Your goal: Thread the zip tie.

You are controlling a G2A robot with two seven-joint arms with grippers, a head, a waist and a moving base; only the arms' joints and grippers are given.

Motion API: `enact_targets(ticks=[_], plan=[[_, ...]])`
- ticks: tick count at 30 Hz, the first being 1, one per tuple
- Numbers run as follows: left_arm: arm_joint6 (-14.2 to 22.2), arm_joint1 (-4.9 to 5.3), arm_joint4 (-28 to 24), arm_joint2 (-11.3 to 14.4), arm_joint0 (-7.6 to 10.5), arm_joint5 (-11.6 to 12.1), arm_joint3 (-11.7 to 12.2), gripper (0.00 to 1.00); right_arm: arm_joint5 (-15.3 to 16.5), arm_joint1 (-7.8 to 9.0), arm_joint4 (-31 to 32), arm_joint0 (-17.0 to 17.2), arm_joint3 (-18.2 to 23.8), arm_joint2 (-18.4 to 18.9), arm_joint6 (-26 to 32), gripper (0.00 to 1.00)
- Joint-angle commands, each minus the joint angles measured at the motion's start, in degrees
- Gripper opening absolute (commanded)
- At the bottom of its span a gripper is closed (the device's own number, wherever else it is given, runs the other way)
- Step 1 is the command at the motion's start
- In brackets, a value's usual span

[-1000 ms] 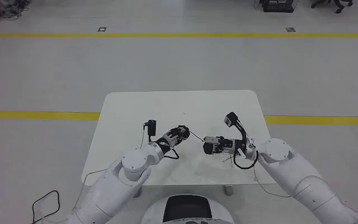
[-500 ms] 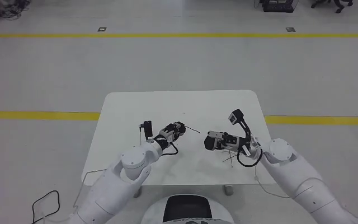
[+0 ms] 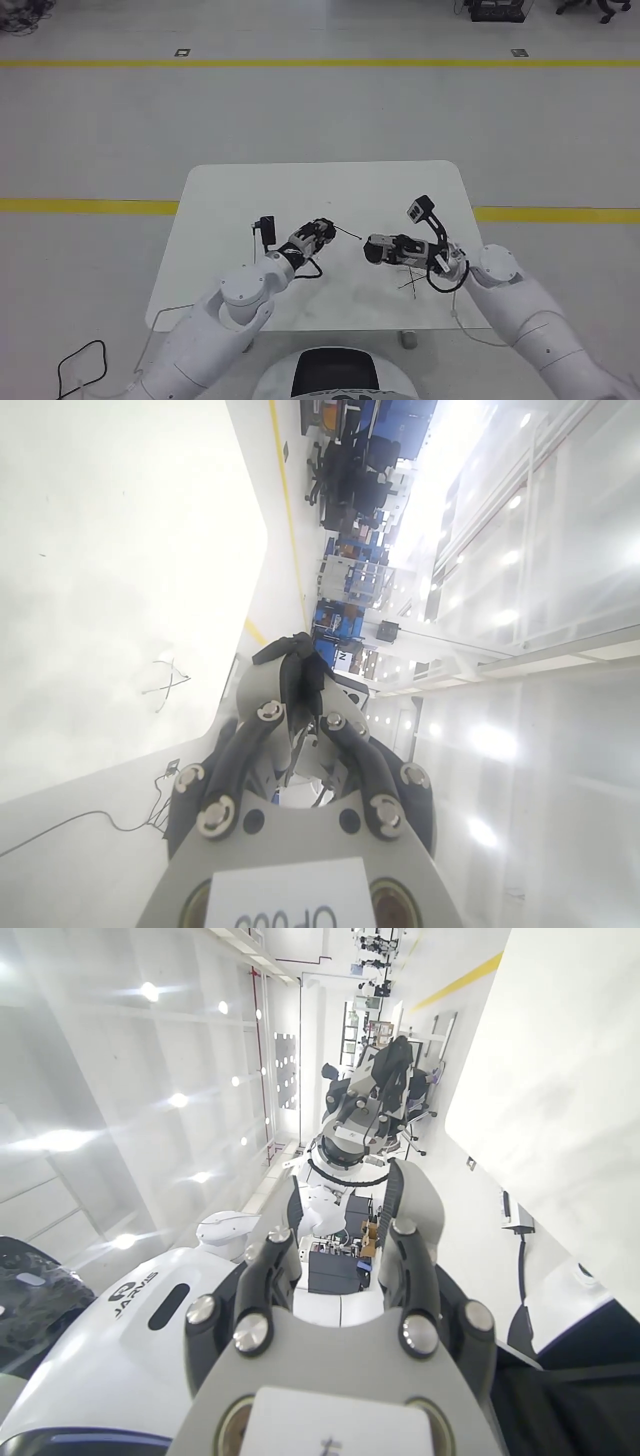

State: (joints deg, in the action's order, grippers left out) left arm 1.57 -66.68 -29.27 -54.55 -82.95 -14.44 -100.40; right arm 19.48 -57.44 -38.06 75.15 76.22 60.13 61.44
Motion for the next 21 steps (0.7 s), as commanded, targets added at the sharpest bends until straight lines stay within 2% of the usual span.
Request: enact_targets(ticks=[1,9,21], plan=[[0.1,-0.05,0.3,0.2,0.04,-0.1,0.0,0.0,0.0,-0.53,0.1,-0.2,-0.5,0.0,0.2,0.34],[0.0,-0.27,2.0,1.0,0.14,-0.5,0.2,0.0,0.0,-2.63,1.2,-0.7,-2.2,0.5,1.2,0.15],[-0.3,-0.62,2.5,1.2,0.31,-0.9,0.5,0.0,0.0,-4.69,3.7,-0.4,-3.8,2.4,1.2,0.12]])
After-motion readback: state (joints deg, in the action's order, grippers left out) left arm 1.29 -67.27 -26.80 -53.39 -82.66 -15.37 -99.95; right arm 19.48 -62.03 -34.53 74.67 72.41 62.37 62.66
